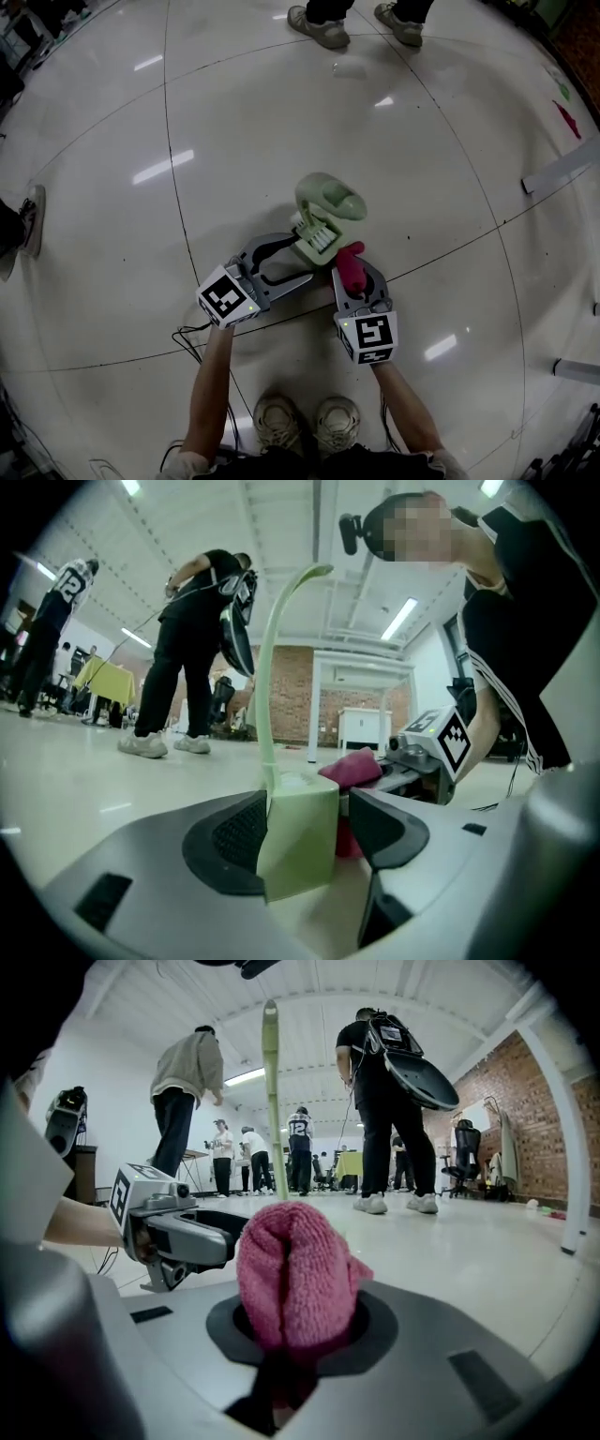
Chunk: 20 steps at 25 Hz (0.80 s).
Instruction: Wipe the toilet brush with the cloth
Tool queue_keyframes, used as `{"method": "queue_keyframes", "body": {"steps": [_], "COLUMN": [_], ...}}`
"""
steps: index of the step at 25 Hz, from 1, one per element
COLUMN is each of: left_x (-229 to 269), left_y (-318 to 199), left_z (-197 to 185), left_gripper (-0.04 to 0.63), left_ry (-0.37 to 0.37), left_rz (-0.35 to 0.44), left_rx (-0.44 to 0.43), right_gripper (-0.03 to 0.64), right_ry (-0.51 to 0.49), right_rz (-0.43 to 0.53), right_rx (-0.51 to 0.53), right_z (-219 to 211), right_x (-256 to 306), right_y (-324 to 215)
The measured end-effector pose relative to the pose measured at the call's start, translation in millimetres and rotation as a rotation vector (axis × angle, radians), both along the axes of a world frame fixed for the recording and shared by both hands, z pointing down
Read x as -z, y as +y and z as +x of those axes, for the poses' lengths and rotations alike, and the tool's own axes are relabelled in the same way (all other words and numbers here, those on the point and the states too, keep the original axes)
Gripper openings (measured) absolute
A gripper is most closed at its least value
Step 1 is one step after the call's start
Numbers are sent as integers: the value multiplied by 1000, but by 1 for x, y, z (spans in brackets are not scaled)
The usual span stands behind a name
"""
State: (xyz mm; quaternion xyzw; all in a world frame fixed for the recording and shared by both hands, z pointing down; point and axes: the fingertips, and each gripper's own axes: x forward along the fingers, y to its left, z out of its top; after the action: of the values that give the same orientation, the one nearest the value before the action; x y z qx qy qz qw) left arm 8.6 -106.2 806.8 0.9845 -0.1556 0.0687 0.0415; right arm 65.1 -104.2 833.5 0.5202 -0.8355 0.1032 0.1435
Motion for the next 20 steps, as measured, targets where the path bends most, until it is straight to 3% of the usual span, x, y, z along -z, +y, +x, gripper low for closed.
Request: {"method": "queue_keyframes", "body": {"steps": [14,20], "left_x": [9,10], "left_y": [52,71], "left_z": [-5,-5], "left_gripper": [276,276], "left_ry": [41,54], "left_rz": [-57,-63], "left_rx": [80,66], "right_gripper": [69,69], "right_ry": [47,45], "right_rz": [-3,-12], "right_rx": [117,127], "right_z": [-30,-34], "right_x": [4,2], "right_y": [47,56]}}
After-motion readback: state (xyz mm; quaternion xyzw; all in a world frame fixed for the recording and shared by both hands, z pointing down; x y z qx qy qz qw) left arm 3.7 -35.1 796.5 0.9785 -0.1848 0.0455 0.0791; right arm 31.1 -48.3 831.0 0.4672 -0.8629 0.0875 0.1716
